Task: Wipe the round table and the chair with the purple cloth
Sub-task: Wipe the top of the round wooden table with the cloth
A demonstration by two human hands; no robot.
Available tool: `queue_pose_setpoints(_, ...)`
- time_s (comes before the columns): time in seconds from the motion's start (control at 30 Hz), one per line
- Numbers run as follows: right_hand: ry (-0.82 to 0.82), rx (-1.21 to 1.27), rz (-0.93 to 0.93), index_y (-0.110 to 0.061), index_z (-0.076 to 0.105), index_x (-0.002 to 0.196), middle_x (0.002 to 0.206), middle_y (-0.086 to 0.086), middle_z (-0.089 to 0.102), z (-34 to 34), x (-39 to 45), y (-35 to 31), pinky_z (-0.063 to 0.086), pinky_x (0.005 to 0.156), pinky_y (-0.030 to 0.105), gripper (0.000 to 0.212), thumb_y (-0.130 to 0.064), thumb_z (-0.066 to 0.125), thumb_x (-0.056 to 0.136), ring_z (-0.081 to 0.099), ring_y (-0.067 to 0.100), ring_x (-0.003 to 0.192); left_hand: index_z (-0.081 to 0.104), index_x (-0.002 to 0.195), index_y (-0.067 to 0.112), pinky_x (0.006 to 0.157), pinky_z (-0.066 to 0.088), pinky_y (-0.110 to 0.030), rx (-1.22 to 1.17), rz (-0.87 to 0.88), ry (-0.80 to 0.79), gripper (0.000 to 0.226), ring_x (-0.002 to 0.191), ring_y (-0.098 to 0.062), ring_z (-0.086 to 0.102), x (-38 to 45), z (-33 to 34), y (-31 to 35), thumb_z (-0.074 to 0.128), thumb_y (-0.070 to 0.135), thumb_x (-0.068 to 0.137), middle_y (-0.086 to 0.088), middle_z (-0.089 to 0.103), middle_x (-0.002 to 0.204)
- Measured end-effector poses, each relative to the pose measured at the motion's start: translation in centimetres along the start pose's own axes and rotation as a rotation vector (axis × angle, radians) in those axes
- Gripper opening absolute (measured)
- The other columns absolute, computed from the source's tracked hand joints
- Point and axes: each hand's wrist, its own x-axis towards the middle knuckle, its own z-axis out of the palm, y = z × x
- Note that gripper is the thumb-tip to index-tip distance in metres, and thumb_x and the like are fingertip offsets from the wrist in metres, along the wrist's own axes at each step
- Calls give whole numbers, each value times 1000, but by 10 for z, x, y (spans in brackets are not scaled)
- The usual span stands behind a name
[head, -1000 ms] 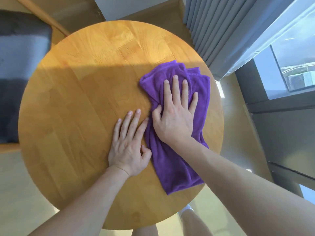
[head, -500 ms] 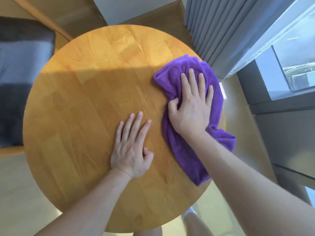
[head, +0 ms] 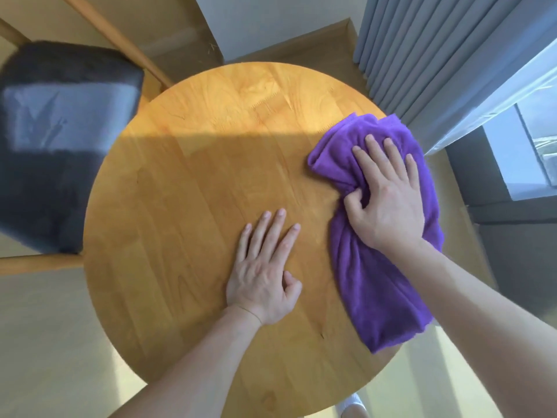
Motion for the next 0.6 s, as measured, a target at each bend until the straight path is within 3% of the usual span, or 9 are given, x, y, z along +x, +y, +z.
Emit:
queue_pose_setpoints(0.17, 37, -7, 175, -19, 36, 156, 167, 0, 24, 13, -24, -40, 7, 126, 51, 73, -33, 43, 85, 12, 25, 156, 35, 159, 20, 126, 17, -54, 10, -4, 4, 92, 159, -24, 11, -1, 1, 0, 49, 28, 69, -5, 17, 172)
queue_pose_setpoints(0.23, -22, -29, 101, -19, 34, 157, 168, 1, 22, 16, -41, -46, 7, 125, 53, 74, -33, 43, 85, 11, 26, 156, 36, 159, 20, 127, 15, -53, 13, -5, 6, 91, 159, -24, 11, -2, 1, 1, 48, 28, 69, -5, 19, 171)
queue_pose_setpoints(0.37, -187, -24, -239, -19, 37, 155, 167, 0, 25, 6, -61, -28, 10, 124, 55, 74, -31, 42, 82, 13, 25, 156, 47, 149, 15, 127, 16, -54, 0, -2, 23, 81, 158, -28, 19, -1, 1, 1, 47, 27, 69, -12, 38, 162)
queue_pose_setpoints(0.43, -213, -21, -321, -21, 42, 153, 165, -2, 29, -2, -52, -8, 12, 125, 52, 75, -31, 44, 79, 18, 22, 155, 46, 149, 15, 127, 17, -54, -3, -1, 24, 81, 158, -28, 18, -1, 1, 1, 47, 27, 69, -11, 32, 166)
queue_pose_setpoints(0.6, -34, 23, 25, -21, 45, 149, 164, -5, 31, -1, -42, -15, 11, 126, 49, 72, -26, 50, 78, 18, 21, 155, 38, 158, 19, 127, 15, -53, -7, 2, 24, 89, 159, -26, 13, -1, 0, 1, 48, 28, 70, -7, 20, 171)
